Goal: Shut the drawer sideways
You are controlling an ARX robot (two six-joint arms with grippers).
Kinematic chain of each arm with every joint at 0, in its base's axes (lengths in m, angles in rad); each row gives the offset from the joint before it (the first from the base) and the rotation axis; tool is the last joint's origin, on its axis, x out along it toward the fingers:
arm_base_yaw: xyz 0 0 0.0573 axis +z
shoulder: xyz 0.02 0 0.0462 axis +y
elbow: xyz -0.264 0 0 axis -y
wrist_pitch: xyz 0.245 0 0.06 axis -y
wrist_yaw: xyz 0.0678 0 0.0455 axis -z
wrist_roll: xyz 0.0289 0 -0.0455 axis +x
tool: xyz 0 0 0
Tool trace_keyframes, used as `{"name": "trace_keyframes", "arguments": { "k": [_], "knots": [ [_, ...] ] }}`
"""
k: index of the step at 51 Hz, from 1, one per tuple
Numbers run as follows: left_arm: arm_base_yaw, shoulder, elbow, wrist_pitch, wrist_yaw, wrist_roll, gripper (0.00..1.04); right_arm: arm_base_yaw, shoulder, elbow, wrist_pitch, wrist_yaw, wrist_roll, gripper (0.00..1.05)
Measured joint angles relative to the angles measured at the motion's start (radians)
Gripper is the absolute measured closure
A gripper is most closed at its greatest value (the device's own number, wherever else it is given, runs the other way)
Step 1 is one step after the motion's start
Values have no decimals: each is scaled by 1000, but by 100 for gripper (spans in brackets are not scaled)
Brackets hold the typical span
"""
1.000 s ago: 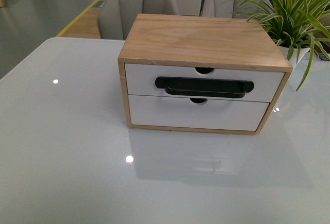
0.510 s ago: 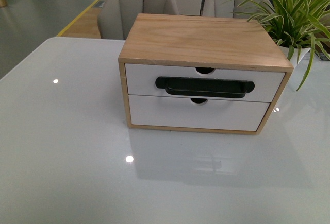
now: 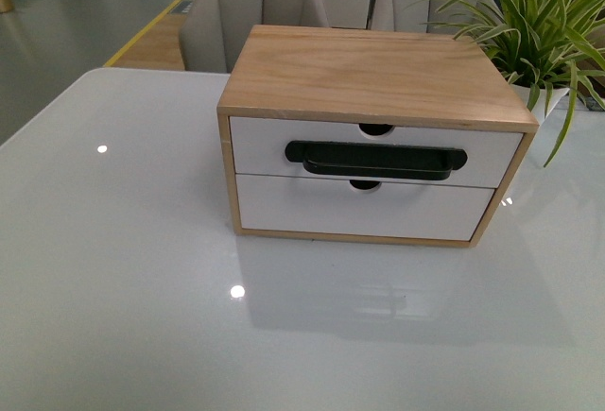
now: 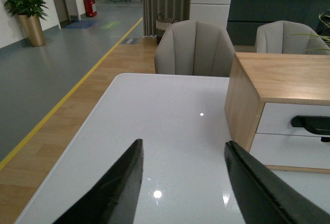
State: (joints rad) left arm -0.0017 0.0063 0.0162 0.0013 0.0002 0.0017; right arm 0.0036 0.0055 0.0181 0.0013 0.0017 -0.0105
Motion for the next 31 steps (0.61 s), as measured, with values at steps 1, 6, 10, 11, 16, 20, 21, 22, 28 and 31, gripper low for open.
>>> {"name": "trace_keyframes", "arguments": {
  "k": [1, 6, 10, 11, 16, 20, 21, 22, 28, 31],
  "knots": [
    [0, 0, 0, 0, 0, 0, 49, 0, 0, 0, 0, 0, 0, 36],
    [0, 0, 0, 0, 0, 0, 26, 0, 0, 0, 0, 0, 0, 14],
    [0, 0, 0, 0, 0, 0, 8, 0, 0, 0, 0, 0, 1, 9],
    [0, 0, 0, 0, 0, 1, 7, 0, 0, 0, 0, 0, 1, 9],
    [0, 0, 0, 0, 0, 0, 9, 0, 0, 0, 0, 0, 1, 9],
    [0, 0, 0, 0, 0, 0, 9, 0, 0, 0, 0, 0, 1, 9],
    [0, 0, 0, 0, 0, 0, 9, 0, 0, 0, 0, 0, 1, 9],
    [0, 0, 0, 0, 0, 0, 9, 0, 0, 0, 0, 0, 1, 9],
    [0, 0, 0, 0, 0, 0, 9, 0, 0, 0, 0, 0, 1, 9],
    [0, 0, 0, 0, 0, 0, 9, 0, 0, 0, 0, 0, 1, 9]
  ]
}}
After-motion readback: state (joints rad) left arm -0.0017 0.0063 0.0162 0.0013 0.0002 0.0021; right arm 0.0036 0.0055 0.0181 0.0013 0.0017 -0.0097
